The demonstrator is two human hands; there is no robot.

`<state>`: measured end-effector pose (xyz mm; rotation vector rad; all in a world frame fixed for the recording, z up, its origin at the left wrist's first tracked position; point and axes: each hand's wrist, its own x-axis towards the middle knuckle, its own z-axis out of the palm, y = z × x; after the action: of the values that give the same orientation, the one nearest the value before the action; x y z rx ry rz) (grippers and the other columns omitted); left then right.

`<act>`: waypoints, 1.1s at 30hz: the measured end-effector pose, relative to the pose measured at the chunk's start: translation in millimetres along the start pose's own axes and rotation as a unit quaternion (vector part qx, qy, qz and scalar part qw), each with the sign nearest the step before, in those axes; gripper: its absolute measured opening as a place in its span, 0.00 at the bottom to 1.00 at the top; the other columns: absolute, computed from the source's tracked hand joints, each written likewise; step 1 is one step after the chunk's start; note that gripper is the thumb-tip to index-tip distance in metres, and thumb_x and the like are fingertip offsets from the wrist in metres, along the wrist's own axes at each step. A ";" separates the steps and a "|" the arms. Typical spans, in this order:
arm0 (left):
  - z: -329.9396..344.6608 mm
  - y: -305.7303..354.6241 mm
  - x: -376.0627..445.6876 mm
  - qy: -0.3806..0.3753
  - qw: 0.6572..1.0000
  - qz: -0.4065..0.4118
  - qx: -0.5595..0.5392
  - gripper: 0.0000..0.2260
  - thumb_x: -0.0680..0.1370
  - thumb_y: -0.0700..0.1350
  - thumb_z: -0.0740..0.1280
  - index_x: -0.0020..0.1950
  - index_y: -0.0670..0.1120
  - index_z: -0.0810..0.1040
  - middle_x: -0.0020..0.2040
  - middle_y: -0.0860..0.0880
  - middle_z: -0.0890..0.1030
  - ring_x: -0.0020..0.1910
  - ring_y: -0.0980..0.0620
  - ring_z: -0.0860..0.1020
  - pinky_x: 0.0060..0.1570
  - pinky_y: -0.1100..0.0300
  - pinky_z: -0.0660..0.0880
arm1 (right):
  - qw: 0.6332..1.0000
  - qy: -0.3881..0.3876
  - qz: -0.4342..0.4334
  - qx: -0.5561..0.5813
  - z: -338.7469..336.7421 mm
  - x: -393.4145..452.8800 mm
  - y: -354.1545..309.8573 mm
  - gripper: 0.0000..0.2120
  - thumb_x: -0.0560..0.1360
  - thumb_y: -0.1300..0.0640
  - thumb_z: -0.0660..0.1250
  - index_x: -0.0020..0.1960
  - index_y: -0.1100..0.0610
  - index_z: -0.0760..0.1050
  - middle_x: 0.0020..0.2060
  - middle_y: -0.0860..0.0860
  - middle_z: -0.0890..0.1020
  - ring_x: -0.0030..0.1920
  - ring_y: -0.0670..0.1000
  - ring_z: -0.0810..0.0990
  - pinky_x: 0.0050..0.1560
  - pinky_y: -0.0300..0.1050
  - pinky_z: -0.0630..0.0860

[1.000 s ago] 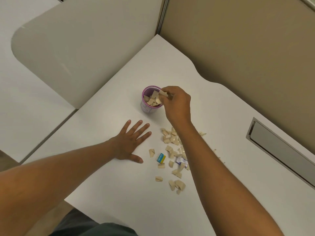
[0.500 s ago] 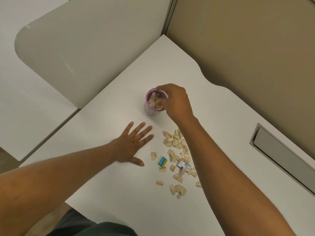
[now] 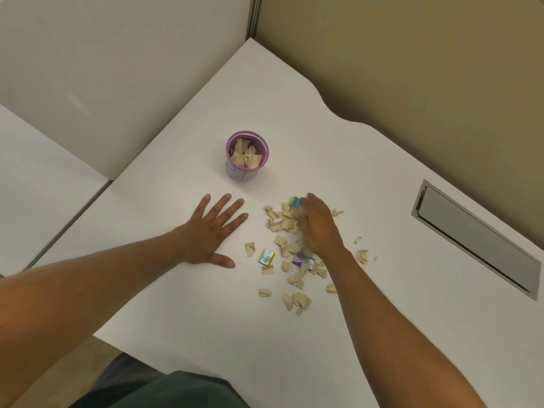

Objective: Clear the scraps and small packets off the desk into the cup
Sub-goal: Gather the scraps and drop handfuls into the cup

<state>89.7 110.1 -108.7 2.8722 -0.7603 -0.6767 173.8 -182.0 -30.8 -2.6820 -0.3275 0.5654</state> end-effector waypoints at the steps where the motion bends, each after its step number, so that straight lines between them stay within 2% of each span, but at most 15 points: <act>1: -0.1 0.6 0.2 -0.002 1.000 0.000 0.001 0.53 0.71 0.83 0.44 0.82 0.52 0.28 0.82 0.45 0.26 0.81 0.40 0.27 0.78 0.33 0.32 | 1.000 0.003 0.014 -0.002 7.4 -7.8 1.6 0.20 0.84 0.59 0.56 0.75 0.62 0.67 0.76 0.58 0.67 0.77 0.59 0.63 0.78 0.55 0.61; 4: -0.6 -1.4 -0.5 -0.002 1.000 -0.001 0.001 0.53 0.71 0.83 0.43 0.82 0.52 0.27 0.82 0.45 0.25 0.81 0.40 0.26 0.78 0.32 0.33 | 0.998 0.043 0.044 0.034 26.9 -25.2 -2.0 0.22 0.85 0.55 0.55 0.77 0.61 0.63 0.76 0.56 0.67 0.78 0.55 0.63 0.79 0.49 0.59; 6: -0.4 -1.2 -0.2 -0.001 1.000 0.001 0.000 0.53 0.71 0.83 0.43 0.82 0.52 0.27 0.82 0.45 0.25 0.81 0.40 0.26 0.77 0.33 0.32 | 0.995 0.076 0.054 0.035 35.5 -35.3 -5.2 0.21 0.85 0.56 0.56 0.76 0.60 0.65 0.74 0.55 0.70 0.75 0.55 0.66 0.77 0.47 0.62; 8: -0.4 -1.1 0.2 -0.002 1.000 0.001 -0.001 0.53 0.71 0.83 0.43 0.82 0.52 0.27 0.82 0.46 0.25 0.80 0.40 0.25 0.77 0.33 0.31 | 0.995 0.097 0.028 0.010 42.0 -41.1 -9.5 0.18 0.84 0.58 0.57 0.72 0.59 0.69 0.70 0.55 0.73 0.71 0.56 0.69 0.74 0.50 0.67; 13: -0.6 -1.2 0.4 -0.006 1.000 0.001 0.001 0.53 0.71 0.84 0.43 0.82 0.52 0.27 0.82 0.46 0.25 0.80 0.40 0.26 0.77 0.33 0.32 | 0.995 0.066 -0.014 -0.079 45.6 -25.1 -22.5 0.21 0.82 0.54 0.60 0.74 0.58 0.68 0.73 0.56 0.69 0.73 0.58 0.67 0.74 0.52 0.65; 17: -0.4 -1.2 0.9 -0.006 1.000 0.001 0.002 0.53 0.71 0.83 0.44 0.82 0.52 0.28 0.82 0.46 0.25 0.80 0.40 0.26 0.77 0.33 0.32 | 0.991 0.094 0.006 -0.097 39.9 -9.8 -36.5 0.21 0.82 0.50 0.60 0.71 0.58 0.69 0.69 0.56 0.72 0.65 0.59 0.72 0.64 0.53 0.73; 19: -0.4 -1.3 0.8 -0.005 1.000 0.000 0.004 0.53 0.71 0.84 0.43 0.82 0.52 0.28 0.82 0.46 0.25 0.81 0.40 0.26 0.77 0.33 0.32 | 0.991 0.083 -0.015 -0.103 41.3 -5.8 -44.7 0.24 0.82 0.46 0.60 0.74 0.55 0.67 0.72 0.56 0.70 0.68 0.59 0.69 0.67 0.54 0.71; 22: 0.1 -1.7 1.6 -0.007 1.000 0.000 0.006 0.53 0.70 0.84 0.43 0.82 0.53 0.26 0.81 0.46 0.25 0.80 0.40 0.26 0.77 0.33 0.32 | 0.984 0.021 -0.045 -0.170 47.8 -3.8 -49.6 0.26 0.82 0.45 0.57 0.79 0.50 0.61 0.78 0.53 0.63 0.75 0.57 0.63 0.72 0.55 0.68; 26: 1.7 -3.0 1.6 0.004 1.000 0.004 -0.001 0.53 0.71 0.84 0.43 0.82 0.53 0.27 0.81 0.46 0.25 0.80 0.41 0.26 0.77 0.33 0.31 | 0.978 0.020 -0.035 -0.203 49.8 -12.8 -34.3 0.20 0.83 0.53 0.57 0.73 0.52 0.68 0.73 0.50 0.69 0.68 0.55 0.70 0.58 0.52 0.76; 29: 4.3 -3.3 1.1 0.013 1.000 0.006 -0.003 0.53 0.71 0.84 0.43 0.82 0.52 0.28 0.82 0.46 0.26 0.81 0.41 0.26 0.77 0.33 0.32 | 0.977 0.050 -0.017 -0.206 47.3 -29.4 -14.1 0.15 0.81 0.57 0.60 0.66 0.54 0.74 0.67 0.51 0.75 0.62 0.56 0.75 0.52 0.49 0.77; 31: 6.2 -3.1 1.2 0.022 1.000 0.006 -0.003 0.53 0.71 0.84 0.44 0.83 0.52 0.30 0.83 0.46 0.28 0.81 0.40 0.28 0.77 0.33 0.32 | 0.976 0.077 -0.020 -0.201 44.3 -41.0 -2.6 0.12 0.80 0.57 0.63 0.63 0.55 0.77 0.63 0.53 0.78 0.59 0.58 0.78 0.51 0.51 0.78; 33: 6.9 -3.2 1.3 0.026 1.000 0.006 -0.001 0.53 0.71 0.84 0.44 0.83 0.52 0.30 0.83 0.46 0.28 0.82 0.40 0.28 0.77 0.33 0.32 | 0.977 0.107 -0.042 -0.181 40.1 -44.0 0.8 0.14 0.80 0.55 0.65 0.64 0.56 0.78 0.64 0.55 0.79 0.60 0.59 0.78 0.56 0.54 0.78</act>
<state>89.2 112.4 -116.1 2.8693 -0.7680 -0.5990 117.6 -183.3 -50.2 -3.0242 -0.5220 0.2017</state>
